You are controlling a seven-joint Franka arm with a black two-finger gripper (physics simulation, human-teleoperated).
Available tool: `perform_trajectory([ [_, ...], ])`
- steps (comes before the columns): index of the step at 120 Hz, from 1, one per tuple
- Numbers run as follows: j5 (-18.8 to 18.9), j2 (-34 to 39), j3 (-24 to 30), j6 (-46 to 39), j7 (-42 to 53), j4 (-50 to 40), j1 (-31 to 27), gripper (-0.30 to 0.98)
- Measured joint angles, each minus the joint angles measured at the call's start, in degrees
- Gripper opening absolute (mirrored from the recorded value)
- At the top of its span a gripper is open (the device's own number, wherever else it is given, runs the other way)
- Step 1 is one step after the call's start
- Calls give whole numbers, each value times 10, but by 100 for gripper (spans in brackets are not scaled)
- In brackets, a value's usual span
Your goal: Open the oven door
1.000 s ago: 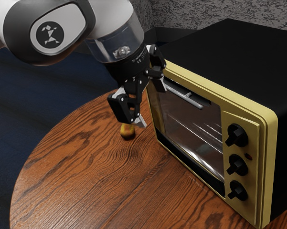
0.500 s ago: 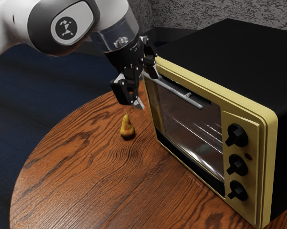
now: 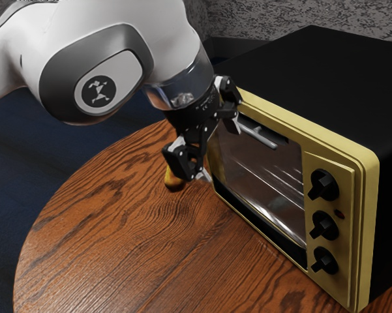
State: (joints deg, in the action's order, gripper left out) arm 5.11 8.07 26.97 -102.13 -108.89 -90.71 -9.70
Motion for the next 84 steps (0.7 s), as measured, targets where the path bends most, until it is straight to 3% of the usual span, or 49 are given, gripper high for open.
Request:
perform_trajectory([
  [30,5,-53,-2,-19,15,53,-6,69],
  [84,8,-69,-4,-34,36,50,-22,69],
])
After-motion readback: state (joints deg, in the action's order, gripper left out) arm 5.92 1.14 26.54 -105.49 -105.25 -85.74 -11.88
